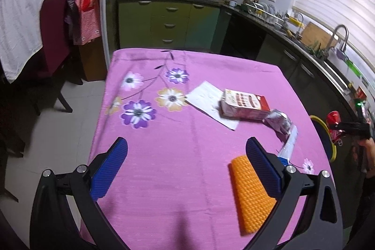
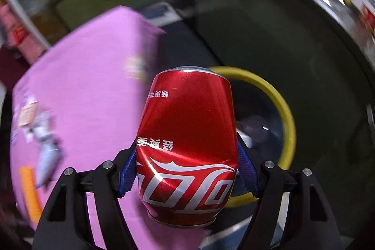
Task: Collect trash
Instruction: 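Carry the can over the bin and release it with the right gripper, then grasp the orange foam net sleeve with the left gripper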
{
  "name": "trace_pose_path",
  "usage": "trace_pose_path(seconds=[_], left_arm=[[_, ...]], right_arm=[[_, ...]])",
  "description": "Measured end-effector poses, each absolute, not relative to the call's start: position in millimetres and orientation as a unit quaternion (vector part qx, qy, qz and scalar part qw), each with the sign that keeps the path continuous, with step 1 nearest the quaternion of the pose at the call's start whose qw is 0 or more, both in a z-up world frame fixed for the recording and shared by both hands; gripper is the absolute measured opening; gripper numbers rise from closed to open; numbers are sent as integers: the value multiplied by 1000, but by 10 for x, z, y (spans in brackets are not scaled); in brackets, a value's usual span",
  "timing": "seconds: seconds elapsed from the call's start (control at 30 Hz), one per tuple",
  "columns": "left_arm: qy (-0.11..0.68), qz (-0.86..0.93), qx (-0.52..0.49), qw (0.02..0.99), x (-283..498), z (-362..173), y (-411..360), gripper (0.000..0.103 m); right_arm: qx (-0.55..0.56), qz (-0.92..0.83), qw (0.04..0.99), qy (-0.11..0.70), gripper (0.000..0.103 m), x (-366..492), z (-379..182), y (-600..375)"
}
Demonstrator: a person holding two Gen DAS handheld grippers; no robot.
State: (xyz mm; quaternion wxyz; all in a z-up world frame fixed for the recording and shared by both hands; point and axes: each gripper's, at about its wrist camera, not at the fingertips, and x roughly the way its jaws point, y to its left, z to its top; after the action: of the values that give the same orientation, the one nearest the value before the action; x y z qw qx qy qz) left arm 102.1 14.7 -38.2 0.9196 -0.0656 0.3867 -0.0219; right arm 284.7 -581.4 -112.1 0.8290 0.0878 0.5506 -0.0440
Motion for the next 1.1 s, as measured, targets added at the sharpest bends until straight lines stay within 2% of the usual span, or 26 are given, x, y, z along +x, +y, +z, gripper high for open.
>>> trace_pose_path(seconds=[0.2,0.23,0.27,0.43,0.7,1.1], left_arm=[[407,-46,-43,911,1092,-434,-154,96],[411,-53,-39,909,1106,-457,-212,96],[415,-58,-36,907,1115,-478,-251,96],[449,-103,-39,887,1178,-617,-452,96],[509,-126,-40,850,1214,-909,-693,96],[582,-129,-46,801,1276,-1298,-991,96]], right_arm=[[128,-57,794,592,73,3154,-1598,-6176],[127,-58,790,596,74,3193,-1637,-6204],[125,-65,789,598,79,3227,-1658,-6218],[122,-72,816,560,82,3093,-1434,-6229],[122,-21,859,496,86,2403,-981,-5890],[105,11,873,476,87,2022,-989,-5547]])
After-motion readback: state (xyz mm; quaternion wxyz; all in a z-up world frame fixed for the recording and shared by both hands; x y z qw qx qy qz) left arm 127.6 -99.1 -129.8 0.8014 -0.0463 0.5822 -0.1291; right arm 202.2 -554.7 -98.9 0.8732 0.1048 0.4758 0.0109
